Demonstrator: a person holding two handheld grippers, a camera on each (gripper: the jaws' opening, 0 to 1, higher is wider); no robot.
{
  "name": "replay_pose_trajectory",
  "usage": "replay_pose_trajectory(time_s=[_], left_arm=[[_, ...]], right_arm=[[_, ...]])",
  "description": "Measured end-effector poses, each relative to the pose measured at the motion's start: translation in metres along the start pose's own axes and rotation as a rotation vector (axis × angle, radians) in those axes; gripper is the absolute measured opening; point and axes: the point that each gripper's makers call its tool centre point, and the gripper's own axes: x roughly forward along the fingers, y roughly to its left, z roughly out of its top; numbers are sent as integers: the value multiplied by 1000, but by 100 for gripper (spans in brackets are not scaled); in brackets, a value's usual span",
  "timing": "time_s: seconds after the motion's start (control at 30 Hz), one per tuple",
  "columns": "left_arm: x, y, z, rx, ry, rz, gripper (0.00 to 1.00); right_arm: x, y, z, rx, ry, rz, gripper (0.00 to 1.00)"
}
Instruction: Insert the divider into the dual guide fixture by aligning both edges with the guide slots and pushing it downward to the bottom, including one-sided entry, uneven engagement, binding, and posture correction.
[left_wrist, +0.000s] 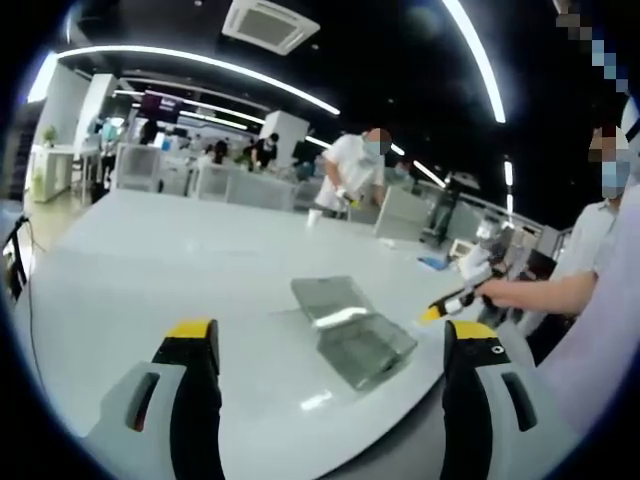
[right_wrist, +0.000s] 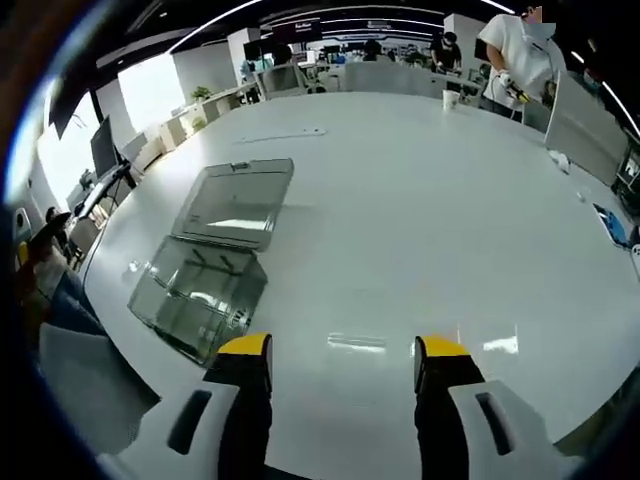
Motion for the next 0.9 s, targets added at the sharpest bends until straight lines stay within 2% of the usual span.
replay_pose_trajectory(time_s=[0.13, 0.23, 0.53, 0.9], left_arm=[[1, 1, 0, -2, 3, 4, 91], [1, 1, -1, -3, 4, 5, 91], [1, 7, -2, -9, 16, 18, 91], [7, 10, 0, -11, 23, 16, 91]], right_arm=[[11, -1, -4, 13, 11, -11, 53], [17, 3, -5, 68, -2, 17, 53], [34, -3, -11, 116, 8, 11, 53], [47, -4, -16, 111, 40, -27, 53]])
